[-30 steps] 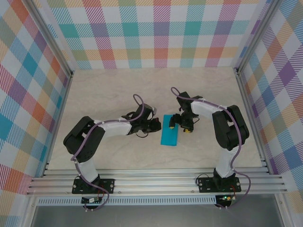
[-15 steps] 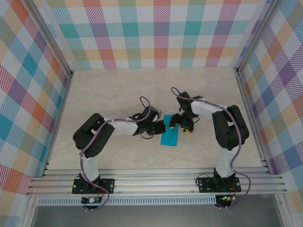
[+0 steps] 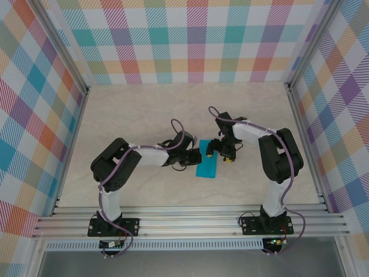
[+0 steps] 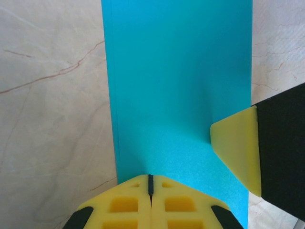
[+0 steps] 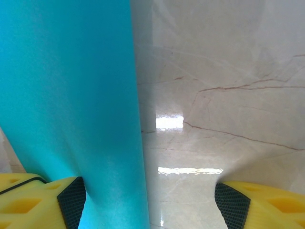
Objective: Fold a paper plane with a square sheet of paper (pick it up from the middle)
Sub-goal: Hold the square sheet of paper at the center of the table.
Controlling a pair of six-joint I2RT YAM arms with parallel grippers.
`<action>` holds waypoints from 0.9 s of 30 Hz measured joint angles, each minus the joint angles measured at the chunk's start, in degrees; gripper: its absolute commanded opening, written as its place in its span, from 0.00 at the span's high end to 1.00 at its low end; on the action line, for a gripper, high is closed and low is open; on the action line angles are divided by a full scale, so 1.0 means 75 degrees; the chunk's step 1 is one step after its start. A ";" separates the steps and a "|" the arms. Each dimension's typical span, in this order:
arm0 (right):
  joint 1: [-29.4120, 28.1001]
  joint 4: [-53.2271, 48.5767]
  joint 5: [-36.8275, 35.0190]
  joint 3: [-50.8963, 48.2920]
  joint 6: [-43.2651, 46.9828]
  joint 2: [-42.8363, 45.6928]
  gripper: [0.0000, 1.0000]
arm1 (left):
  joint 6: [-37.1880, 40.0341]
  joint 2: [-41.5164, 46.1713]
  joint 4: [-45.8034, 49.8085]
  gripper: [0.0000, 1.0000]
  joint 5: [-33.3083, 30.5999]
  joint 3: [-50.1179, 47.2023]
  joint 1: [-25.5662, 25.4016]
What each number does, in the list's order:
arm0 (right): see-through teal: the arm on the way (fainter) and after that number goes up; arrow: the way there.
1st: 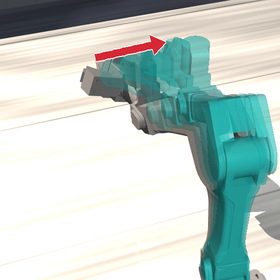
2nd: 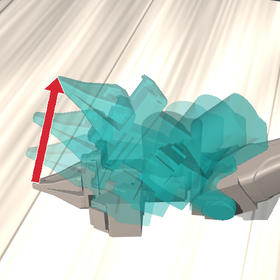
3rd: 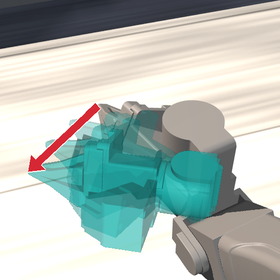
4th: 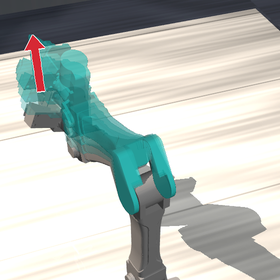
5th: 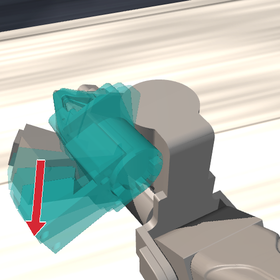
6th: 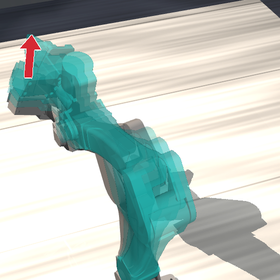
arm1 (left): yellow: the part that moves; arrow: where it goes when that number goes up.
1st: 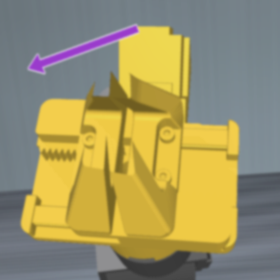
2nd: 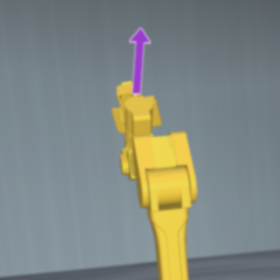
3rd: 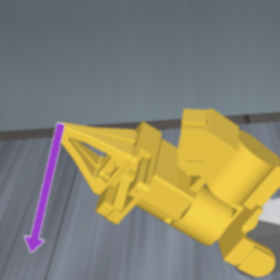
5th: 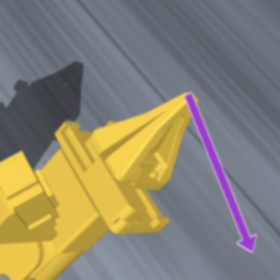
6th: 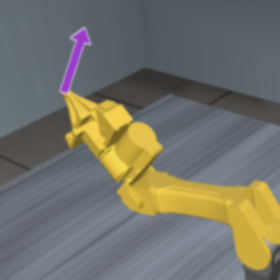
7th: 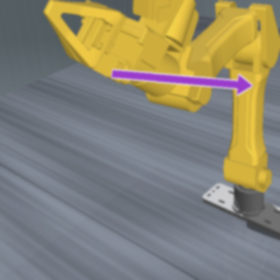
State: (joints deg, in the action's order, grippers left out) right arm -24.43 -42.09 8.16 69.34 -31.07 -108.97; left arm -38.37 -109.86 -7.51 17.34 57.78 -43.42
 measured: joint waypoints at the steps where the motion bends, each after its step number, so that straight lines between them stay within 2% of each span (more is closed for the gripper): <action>1: 0.0000 0.0000 0.0000 0.0000 0.0000 0.0000 0.22 | -0.0003 0.0026 -0.0003 1.00 -0.0020 -0.0012 -0.0003; 7: 0.0003 -0.0032 0.0000 0.0023 -0.0003 -0.0032 0.22 | -0.0061 0.0901 0.0055 0.94 -0.0659 -0.0425 -0.0003; 12: 0.0003 -0.0067 0.0000 0.0064 0.0000 -0.0050 0.22 | -0.0233 0.1996 0.0213 0.95 -0.1690 -0.0761 -0.0003; 16: 0.0003 -0.0064 0.0023 0.0064 -0.0003 -0.0044 0.22 | -0.0423 0.2285 0.0248 0.95 -0.2244 -0.0976 -0.0003; 27: 0.0006 -0.0073 0.0058 0.0079 -0.0003 -0.0058 0.20 | -0.0510 0.2192 0.0382 0.96 -0.2264 -0.1043 -0.0003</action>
State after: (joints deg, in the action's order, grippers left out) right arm -24.38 -42.63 8.60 69.93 -31.09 -109.40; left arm -42.19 -93.43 -4.64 0.36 49.95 -43.44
